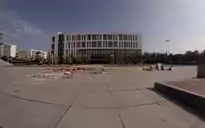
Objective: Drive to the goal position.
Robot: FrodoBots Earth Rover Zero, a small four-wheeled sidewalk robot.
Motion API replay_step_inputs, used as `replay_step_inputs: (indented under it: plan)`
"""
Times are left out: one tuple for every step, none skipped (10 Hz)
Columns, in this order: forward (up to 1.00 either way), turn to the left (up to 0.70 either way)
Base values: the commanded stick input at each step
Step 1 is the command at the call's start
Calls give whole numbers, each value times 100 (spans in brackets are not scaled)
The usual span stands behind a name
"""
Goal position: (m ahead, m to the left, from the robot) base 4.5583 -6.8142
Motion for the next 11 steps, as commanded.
replay_step_inputs:
  plan:
    - [70, 1]
    - [70, -31]
    - [70, -34]
    - [70, -34]
    - [70, -34]
    - [70, -10]
    - [70, 1]
    - [70, 1]
    - [70, 1]
    - [70, 1]
    - [70, 1]
